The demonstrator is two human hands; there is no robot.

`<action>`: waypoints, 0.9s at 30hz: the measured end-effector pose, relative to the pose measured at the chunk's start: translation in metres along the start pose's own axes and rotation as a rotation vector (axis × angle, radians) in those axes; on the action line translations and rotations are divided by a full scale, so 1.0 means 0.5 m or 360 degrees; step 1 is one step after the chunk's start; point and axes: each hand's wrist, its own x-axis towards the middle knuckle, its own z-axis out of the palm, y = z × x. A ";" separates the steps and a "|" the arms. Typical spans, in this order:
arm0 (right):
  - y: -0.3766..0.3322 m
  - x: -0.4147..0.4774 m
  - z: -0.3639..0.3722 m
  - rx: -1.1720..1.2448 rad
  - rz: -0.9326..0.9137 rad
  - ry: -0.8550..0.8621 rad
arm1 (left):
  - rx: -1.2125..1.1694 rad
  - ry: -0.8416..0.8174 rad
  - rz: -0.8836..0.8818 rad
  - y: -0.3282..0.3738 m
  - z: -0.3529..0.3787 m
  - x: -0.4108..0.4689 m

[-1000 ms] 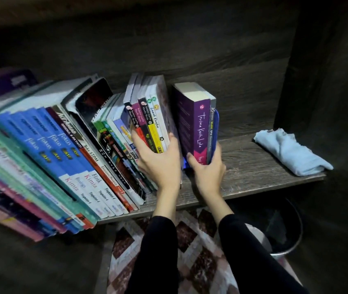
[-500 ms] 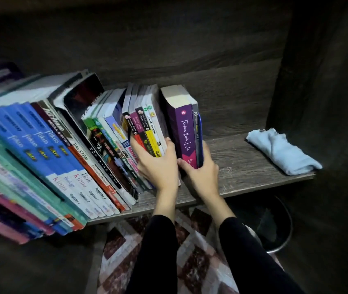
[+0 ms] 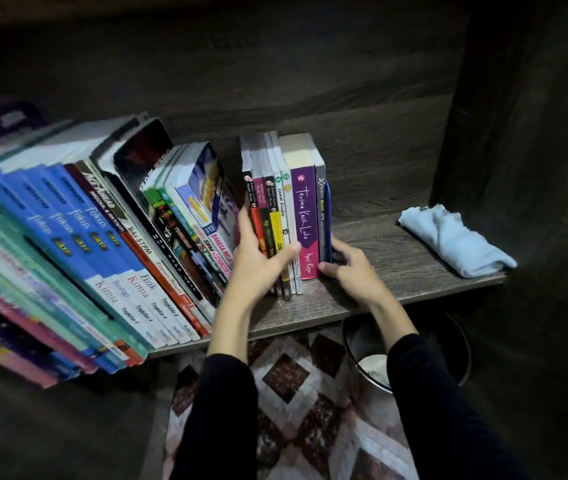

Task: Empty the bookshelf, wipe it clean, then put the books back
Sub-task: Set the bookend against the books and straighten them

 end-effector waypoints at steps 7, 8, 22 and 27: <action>0.005 0.013 -0.014 -0.0286 -0.0038 0.0009 | -0.0008 -0.0109 0.0068 -0.031 -0.025 0.014; 0.009 0.012 -0.014 -0.0338 -0.0033 0.0088 | -0.0011 -0.0057 0.0085 -0.035 -0.019 0.016; -0.008 -0.056 0.060 -0.0292 -0.0113 0.0263 | 0.0161 0.0193 0.0026 -0.018 0.005 0.011; -0.029 -0.060 0.109 -0.0186 -0.0150 0.0440 | -0.0163 0.0034 -0.0128 0.007 -0.028 0.002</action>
